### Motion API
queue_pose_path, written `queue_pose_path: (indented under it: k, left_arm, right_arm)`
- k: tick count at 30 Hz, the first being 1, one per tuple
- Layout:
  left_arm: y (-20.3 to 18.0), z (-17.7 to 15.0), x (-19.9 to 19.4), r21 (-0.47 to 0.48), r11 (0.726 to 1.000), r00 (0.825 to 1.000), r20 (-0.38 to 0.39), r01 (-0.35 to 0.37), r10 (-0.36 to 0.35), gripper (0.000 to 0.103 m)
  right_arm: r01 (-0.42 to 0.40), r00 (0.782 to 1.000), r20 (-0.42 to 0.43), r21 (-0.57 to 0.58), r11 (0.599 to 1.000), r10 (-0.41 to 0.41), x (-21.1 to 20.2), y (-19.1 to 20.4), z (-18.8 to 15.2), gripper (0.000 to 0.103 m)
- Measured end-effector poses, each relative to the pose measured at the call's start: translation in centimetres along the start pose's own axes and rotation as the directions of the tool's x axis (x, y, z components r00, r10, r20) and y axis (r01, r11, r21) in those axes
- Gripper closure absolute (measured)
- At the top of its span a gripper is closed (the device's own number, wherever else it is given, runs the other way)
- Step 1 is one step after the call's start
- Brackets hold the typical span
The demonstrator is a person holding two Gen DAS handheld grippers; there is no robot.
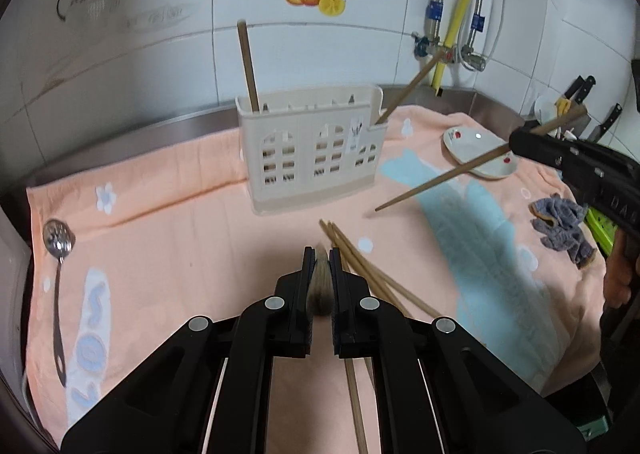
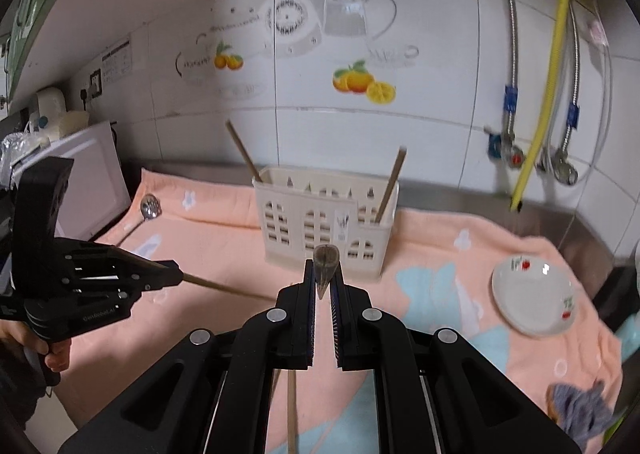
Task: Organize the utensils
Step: 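Raise the chopstick in the right tool to the holder while the left tool carries its own, then drop the chopstick into the holder by opening the right tool while the left tool releases its own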
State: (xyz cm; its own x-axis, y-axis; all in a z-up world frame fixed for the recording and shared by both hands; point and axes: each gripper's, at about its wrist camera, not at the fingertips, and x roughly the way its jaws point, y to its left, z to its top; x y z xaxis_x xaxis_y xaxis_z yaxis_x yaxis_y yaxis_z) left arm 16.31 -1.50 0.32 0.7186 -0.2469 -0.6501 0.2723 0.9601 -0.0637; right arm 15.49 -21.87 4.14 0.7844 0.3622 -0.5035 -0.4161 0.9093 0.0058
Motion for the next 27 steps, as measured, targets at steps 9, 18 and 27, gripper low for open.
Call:
queue_pose_path:
  k: [9,18,27]
  left_arm:
    - [-0.4,4.9,-1.7,0.032,0.999,0.998,0.059,0.020,-0.022,0.097]
    - [-0.6,12.0,-4.3,0.065,0.998,0.983,0.184,-0.004,-0.008,0.097]
    - [0.8,16.6,-2.9,0.038,0.995,0.968,0.236,-0.094,0.083,0.097]
  right_arm:
    - [-0.035,0.999,0.017,-0.052,0.998,0.036,-1.2,-0.9,5.7,0.096]
    - [-0.006,0.998,0.057,-0.096,0.995,0.012,-2.0,-1.7,10.2,0.096]
    - [0.041,0.999,-0.015,-0.095,0.995,-0.043,2.3,-3.4,11.4,0.096]
